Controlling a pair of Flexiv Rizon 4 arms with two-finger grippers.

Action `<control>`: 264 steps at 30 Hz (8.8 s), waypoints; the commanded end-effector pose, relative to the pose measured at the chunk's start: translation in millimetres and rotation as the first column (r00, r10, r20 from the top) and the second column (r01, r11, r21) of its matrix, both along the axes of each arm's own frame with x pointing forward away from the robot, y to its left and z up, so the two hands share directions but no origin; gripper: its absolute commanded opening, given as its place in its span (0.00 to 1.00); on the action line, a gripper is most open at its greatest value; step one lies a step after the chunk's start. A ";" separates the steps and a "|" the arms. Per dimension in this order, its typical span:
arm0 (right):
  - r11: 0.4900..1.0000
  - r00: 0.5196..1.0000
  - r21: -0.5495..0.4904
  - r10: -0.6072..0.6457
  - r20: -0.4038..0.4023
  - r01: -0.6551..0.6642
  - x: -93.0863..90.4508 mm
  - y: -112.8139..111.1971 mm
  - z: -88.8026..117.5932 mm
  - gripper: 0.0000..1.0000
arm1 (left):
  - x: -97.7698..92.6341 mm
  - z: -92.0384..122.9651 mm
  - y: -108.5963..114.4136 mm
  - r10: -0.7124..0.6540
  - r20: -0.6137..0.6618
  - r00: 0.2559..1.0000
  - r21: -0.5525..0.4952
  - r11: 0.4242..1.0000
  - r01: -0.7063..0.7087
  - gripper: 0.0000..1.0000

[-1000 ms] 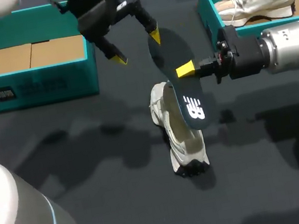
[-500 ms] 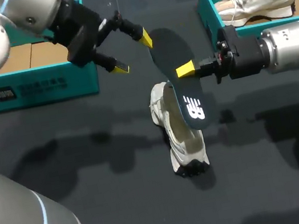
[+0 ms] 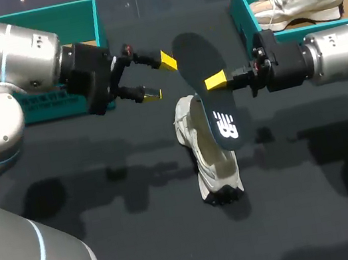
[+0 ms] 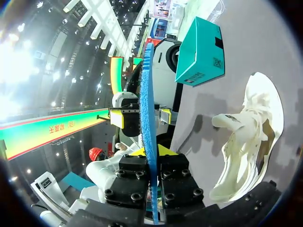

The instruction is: Take the shoe out of the shoebox, open the shoe tongue, remove and reinsert the insole, then place the shoe into the shoebox

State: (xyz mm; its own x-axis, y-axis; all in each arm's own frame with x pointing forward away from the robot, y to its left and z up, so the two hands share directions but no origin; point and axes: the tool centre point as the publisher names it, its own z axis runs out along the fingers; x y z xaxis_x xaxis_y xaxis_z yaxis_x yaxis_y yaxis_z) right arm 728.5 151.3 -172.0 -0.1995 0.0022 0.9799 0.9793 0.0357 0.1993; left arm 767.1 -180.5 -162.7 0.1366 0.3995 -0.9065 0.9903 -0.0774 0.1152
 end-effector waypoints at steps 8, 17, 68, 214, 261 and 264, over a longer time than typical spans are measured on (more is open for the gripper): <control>1.000 1.000 -0.001 -0.003 0.000 0.003 -1.2 0.3 -0.1 0.00 | 7.0 -12.2 -14.7 0.114 -0.030 0.993 -0.219 0.969 -0.118 1.00; 0.999 0.999 0.023 -0.032 -0.044 0.033 -2.7 2.0 -4.2 0.00 | 9.1 -10.7 -22.7 0.144 -0.044 0.989 -0.220 0.964 -0.150 1.00; 0.990 0.986 0.089 -0.097 -0.133 0.110 -3.2 21.6 -16.4 0.00 | 10.3 -32.2 -61.4 0.173 -0.134 0.976 -0.205 0.958 -0.198 0.17; 0.451 0.254 -0.892 0.867 0.429 -0.034 -31.3 -73.8 -182.3 1.00 | -129.8 -67.0 -66.4 -0.086 -0.933 0.350 -0.167 0.964 -0.208 0.00; 0.471 0.286 -0.882 0.850 0.443 -0.033 -34.9 -71.3 -181.6 1.00 | -111.2 -112.9 -91.4 -0.086 -0.881 0.464 -0.216 0.948 -0.234 0.00; 0.471 0.286 -0.882 0.850 0.443 -0.033 -34.9 -71.3 -181.6 1.00 | -109.3 -116.7 -91.0 -0.087 -0.880 0.466 -0.219 0.947 -0.235 0.00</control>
